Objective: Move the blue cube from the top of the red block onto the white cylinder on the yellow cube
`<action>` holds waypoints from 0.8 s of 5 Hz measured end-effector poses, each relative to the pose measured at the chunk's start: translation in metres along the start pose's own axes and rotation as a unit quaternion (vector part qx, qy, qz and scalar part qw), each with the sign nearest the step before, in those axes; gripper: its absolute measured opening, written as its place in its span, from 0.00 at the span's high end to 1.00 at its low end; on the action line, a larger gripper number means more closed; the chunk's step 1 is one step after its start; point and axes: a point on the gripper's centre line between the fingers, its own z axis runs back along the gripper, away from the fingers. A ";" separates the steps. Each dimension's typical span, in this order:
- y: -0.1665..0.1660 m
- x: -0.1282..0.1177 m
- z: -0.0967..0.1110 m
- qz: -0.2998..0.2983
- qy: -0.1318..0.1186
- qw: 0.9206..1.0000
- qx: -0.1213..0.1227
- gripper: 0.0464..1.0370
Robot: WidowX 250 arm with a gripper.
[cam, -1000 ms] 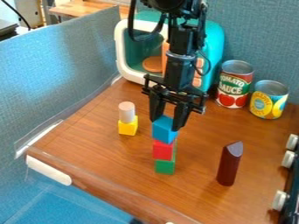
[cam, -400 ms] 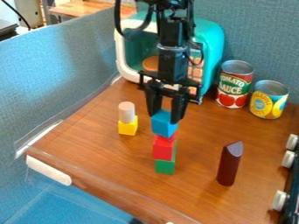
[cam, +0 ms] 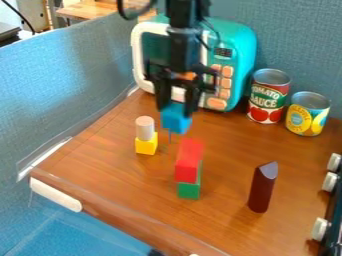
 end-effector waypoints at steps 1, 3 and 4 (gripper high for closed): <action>0.037 0.011 0.024 0.054 -0.033 0.998 0.004 0.48; 0.078 0.026 -0.003 0.101 0.006 0.995 -0.015 0.48; 0.077 0.025 -0.023 0.101 0.035 0.994 -0.029 0.48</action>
